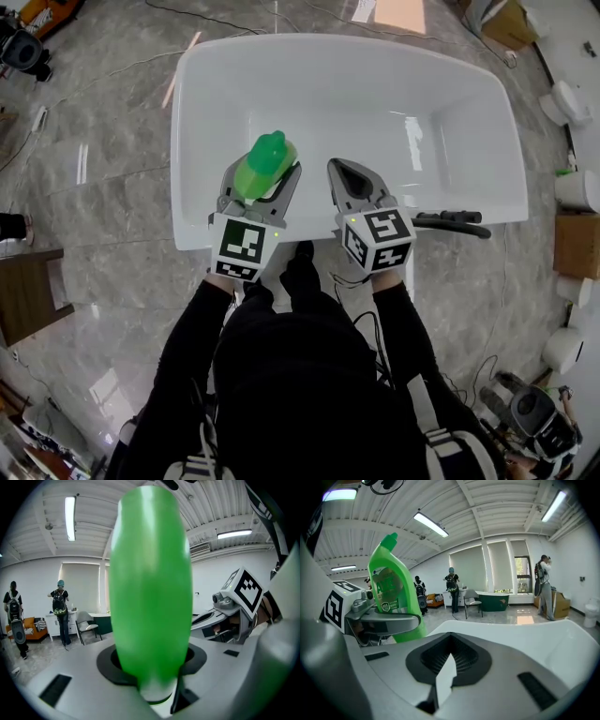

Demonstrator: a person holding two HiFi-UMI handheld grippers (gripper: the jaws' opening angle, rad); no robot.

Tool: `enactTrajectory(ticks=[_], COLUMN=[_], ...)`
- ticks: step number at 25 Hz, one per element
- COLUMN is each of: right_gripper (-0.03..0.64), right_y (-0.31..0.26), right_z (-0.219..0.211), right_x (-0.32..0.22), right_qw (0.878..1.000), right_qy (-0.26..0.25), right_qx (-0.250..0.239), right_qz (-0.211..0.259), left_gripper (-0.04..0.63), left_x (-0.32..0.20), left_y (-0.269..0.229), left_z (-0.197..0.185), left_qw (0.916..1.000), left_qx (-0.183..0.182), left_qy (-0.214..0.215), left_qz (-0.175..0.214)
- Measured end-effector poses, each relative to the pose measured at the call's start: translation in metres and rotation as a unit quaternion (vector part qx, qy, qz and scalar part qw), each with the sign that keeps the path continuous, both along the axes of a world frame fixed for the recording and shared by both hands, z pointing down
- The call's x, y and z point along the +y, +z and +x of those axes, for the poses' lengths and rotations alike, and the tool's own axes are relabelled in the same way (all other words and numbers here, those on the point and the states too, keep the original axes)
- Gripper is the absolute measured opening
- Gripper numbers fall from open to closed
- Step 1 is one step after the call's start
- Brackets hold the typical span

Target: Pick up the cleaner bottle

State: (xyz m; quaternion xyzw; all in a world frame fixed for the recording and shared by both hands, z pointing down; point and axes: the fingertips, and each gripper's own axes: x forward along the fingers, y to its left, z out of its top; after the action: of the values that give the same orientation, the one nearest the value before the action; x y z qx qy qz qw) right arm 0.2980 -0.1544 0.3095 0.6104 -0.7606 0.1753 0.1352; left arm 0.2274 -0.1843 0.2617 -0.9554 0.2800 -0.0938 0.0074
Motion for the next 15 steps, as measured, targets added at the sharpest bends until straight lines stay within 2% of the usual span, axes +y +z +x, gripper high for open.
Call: enactTrajectory(ticks=[15], right_gripper=[0.002], right_y=[-0.007], right_z=[0.008], right_x=[-0.001], right_qw=[1.0], right_qy=[-0.008], right_qx=[0.011], right_qz=[0.011], left_gripper=[0.199], left_x=[0.003], left_y=[-0.001], left_z=[0.013], left_qw=[1.0], left_qx=[-0.001], left_qy=[0.002], left_qz=[-0.003])
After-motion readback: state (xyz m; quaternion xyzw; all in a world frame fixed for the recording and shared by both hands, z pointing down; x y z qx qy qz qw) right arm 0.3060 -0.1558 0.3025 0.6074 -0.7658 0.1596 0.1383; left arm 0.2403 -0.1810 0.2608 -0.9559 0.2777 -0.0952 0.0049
